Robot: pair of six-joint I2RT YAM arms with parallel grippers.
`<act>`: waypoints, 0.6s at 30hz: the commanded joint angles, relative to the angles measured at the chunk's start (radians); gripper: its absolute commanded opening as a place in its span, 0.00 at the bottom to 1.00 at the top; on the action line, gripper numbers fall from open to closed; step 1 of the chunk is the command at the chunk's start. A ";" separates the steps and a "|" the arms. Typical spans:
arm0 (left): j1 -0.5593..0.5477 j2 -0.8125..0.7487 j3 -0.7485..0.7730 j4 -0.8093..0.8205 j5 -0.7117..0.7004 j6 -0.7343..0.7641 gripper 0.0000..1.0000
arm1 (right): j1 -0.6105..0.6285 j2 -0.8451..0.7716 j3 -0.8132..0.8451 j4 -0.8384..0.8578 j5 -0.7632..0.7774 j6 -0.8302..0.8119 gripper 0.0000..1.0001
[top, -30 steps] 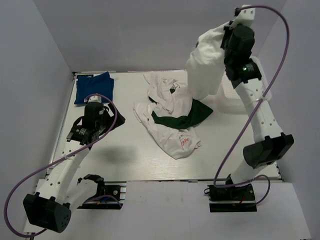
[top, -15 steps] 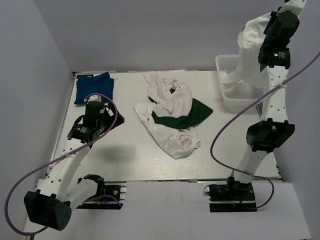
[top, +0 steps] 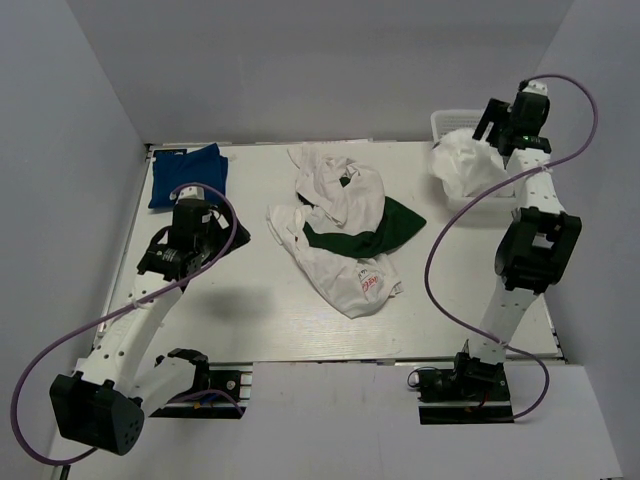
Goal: Fold and stack the t-shirts
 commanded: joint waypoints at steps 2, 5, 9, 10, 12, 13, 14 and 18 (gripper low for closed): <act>0.003 -0.008 0.043 -0.006 -0.009 0.015 1.00 | 0.002 0.010 0.092 -0.117 -0.001 0.052 0.90; 0.003 -0.008 0.029 0.007 0.002 0.015 1.00 | 0.043 -0.054 0.058 -0.134 -0.126 0.006 0.90; 0.003 -0.017 -0.002 0.052 0.042 0.015 1.00 | 0.175 -0.182 -0.098 -0.073 -0.210 -0.063 0.90; 0.003 -0.017 -0.014 0.052 0.042 0.015 1.00 | 0.217 -0.205 -0.127 -0.068 -0.213 -0.070 0.90; 0.003 -0.017 -0.014 0.052 0.051 0.015 1.00 | 0.298 -0.223 -0.226 -0.056 -0.190 -0.057 0.90; 0.003 -0.008 -0.014 0.043 0.051 0.015 1.00 | 0.315 -0.223 -0.271 -0.042 -0.179 -0.036 0.90; 0.003 -0.008 -0.014 0.043 0.051 0.015 1.00 | 0.343 -0.217 -0.295 -0.018 -0.184 -0.021 0.90; 0.003 -0.008 -0.023 0.043 0.076 0.015 1.00 | 0.412 -0.130 -0.343 0.002 -0.205 0.005 0.90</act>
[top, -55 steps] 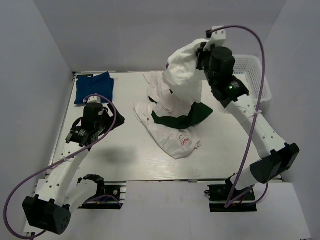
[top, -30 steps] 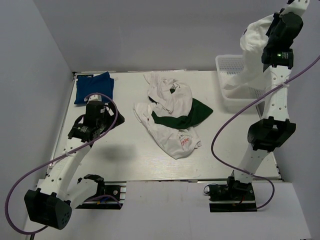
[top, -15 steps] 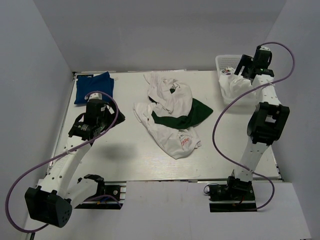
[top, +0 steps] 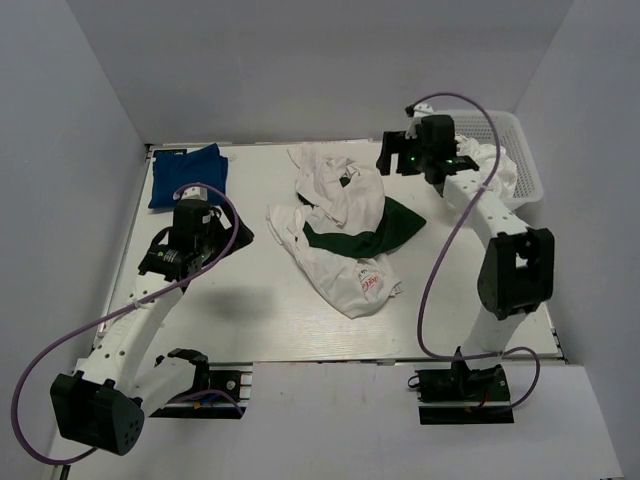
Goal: Fold and stack the t-shirts
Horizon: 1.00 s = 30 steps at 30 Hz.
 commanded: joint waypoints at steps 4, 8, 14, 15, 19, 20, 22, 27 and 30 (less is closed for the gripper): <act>0.003 -0.018 -0.012 0.021 0.049 0.008 1.00 | 0.033 0.263 0.044 -0.009 0.053 0.041 0.90; -0.006 -0.049 -0.033 0.030 0.049 0.008 1.00 | 0.036 0.348 0.078 0.040 0.076 0.047 0.90; -0.006 -0.049 -0.044 0.030 0.049 -0.002 1.00 | 0.054 0.454 0.180 0.026 -0.062 0.020 0.77; -0.006 -0.049 -0.044 0.030 0.049 -0.002 1.00 | 0.054 0.459 0.187 0.027 -0.068 0.027 0.21; -0.006 -0.058 -0.044 0.009 0.049 -0.002 1.00 | 0.053 0.407 0.219 0.026 -0.097 0.035 0.00; -0.006 -0.069 -0.044 0.009 0.049 -0.002 1.00 | 0.054 0.368 0.214 0.034 -0.099 0.029 0.00; -0.006 -0.083 -0.044 0.009 0.049 -0.002 1.00 | 0.054 0.301 0.213 0.044 -0.103 0.017 0.00; -0.006 -0.107 -0.044 0.009 0.049 -0.002 1.00 | 0.059 0.064 0.200 0.087 -0.117 0.000 0.00; -0.006 -0.116 -0.044 0.018 0.049 -0.002 1.00 | 0.053 -0.043 0.203 0.138 -0.078 0.016 0.00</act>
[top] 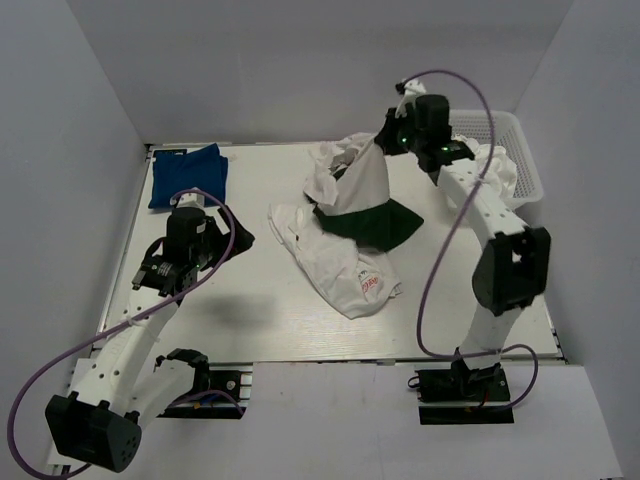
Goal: Fold and stack the t-shirts
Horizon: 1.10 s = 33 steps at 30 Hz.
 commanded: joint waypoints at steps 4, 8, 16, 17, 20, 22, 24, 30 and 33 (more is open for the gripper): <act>-0.004 -0.023 0.001 0.005 0.020 -0.001 1.00 | -0.013 -0.266 0.052 0.265 0.259 -0.001 0.00; -0.004 -0.013 0.010 0.039 0.032 -0.001 1.00 | -0.042 -0.235 0.302 0.289 0.509 -0.038 0.00; -0.004 0.017 0.019 0.039 0.020 0.008 1.00 | -0.140 -0.039 0.609 0.498 0.779 -0.300 0.00; -0.004 0.017 0.019 0.028 0.011 0.008 1.00 | -0.161 -0.028 0.606 0.531 0.785 -0.308 0.00; -0.004 0.039 0.028 0.028 0.000 0.008 1.00 | -0.215 -0.016 0.604 0.539 0.762 -0.310 0.00; -0.004 0.068 0.038 0.028 -0.010 0.008 1.00 | -0.235 -0.004 0.591 0.530 0.743 -0.305 0.00; -0.004 0.083 0.038 0.028 -0.010 0.008 1.00 | -0.258 0.010 0.586 0.529 0.742 -0.299 0.00; -0.004 0.134 0.038 0.028 -0.010 0.017 1.00 | -0.330 0.064 0.595 0.545 0.730 -0.308 0.00; -0.004 0.146 0.038 0.056 0.001 0.017 1.00 | -0.359 0.067 0.612 0.511 0.713 -0.290 0.00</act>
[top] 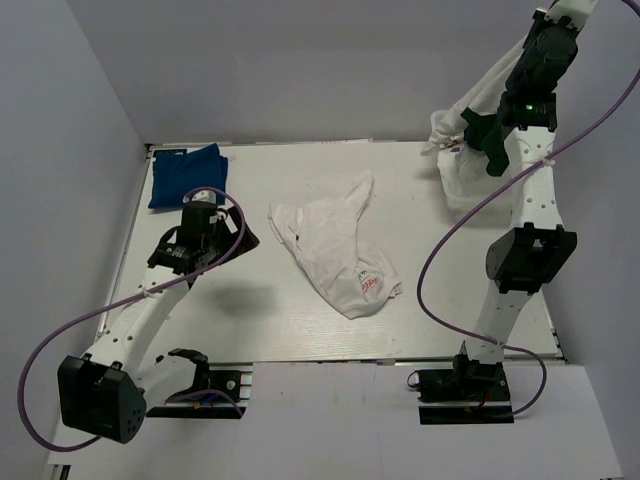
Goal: Fold and stack the t-shirts
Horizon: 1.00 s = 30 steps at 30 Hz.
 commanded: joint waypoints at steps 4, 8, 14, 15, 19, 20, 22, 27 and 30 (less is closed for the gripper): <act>-0.004 0.069 0.066 0.058 0.018 0.009 1.00 | -0.046 -0.088 -0.187 0.117 -0.062 0.021 0.00; -0.004 0.098 0.103 0.035 0.027 0.018 1.00 | -0.069 -0.117 -0.401 0.140 -0.071 0.140 0.00; -0.004 0.095 0.115 0.010 -0.005 0.018 1.00 | -0.115 0.012 -0.430 -0.002 -0.100 0.254 0.00; -0.004 0.086 0.115 0.010 -0.014 0.018 1.00 | -0.112 0.035 -0.447 -0.013 -0.126 0.248 0.00; -0.004 0.077 0.104 0.010 -0.014 0.018 1.00 | -0.114 0.124 -0.498 -0.108 -0.215 0.319 0.00; -0.004 0.077 0.104 0.010 -0.014 0.018 1.00 | -0.117 0.181 -0.492 -0.163 -0.237 0.331 0.00; -0.004 0.077 0.114 0.001 -0.023 0.018 1.00 | -0.112 0.220 -0.476 -0.238 -0.258 0.296 0.00; -0.004 0.077 0.114 0.001 -0.023 0.009 1.00 | -0.100 0.397 -0.277 -0.459 -0.345 0.219 0.12; -0.004 0.077 0.114 0.012 -0.023 0.009 1.00 | -0.104 0.394 -0.229 -0.546 -0.353 0.234 0.23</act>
